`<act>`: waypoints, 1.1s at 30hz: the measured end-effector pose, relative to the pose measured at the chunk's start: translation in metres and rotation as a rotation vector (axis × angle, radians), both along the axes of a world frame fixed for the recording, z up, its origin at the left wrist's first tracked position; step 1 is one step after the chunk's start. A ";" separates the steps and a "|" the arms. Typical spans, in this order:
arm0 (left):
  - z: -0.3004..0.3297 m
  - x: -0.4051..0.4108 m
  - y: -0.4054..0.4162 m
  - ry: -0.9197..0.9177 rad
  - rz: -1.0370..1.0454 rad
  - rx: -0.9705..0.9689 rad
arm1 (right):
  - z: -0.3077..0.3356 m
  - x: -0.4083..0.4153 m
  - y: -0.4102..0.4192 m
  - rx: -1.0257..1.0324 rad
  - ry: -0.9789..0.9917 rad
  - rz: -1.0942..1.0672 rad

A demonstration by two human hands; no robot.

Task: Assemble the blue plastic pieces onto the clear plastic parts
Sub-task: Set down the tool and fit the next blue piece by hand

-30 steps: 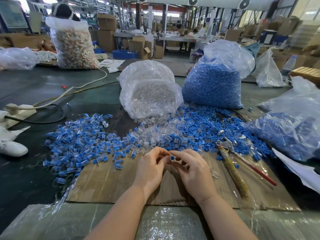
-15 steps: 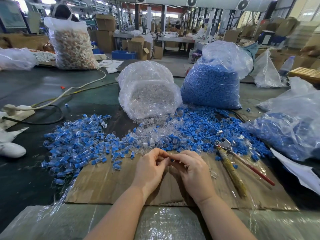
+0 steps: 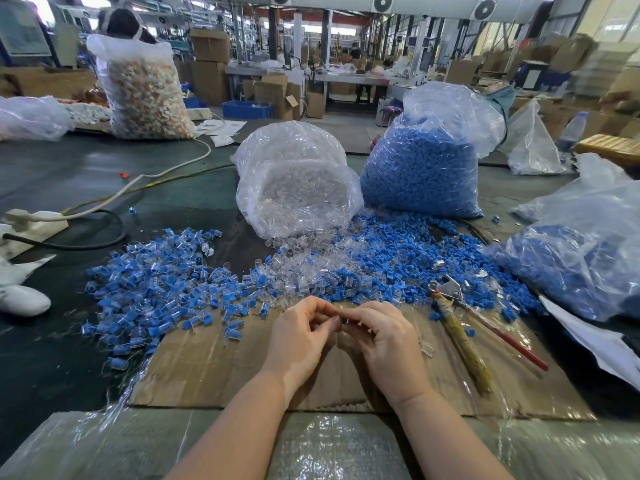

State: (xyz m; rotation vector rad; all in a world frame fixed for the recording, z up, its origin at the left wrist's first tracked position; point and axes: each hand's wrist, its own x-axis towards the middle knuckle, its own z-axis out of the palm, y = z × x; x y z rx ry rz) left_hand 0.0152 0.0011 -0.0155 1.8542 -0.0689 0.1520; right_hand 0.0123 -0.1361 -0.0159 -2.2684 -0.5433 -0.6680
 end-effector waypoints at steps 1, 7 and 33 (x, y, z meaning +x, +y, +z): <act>0.000 0.000 0.000 -0.001 -0.001 0.000 | 0.000 0.000 0.000 -0.002 -0.007 0.000; 0.002 -0.001 0.000 -0.011 -0.007 0.033 | 0.001 0.000 0.000 -0.019 -0.011 0.000; 0.002 0.004 0.001 0.020 0.032 0.073 | 0.025 0.013 -0.091 -0.542 0.768 -0.824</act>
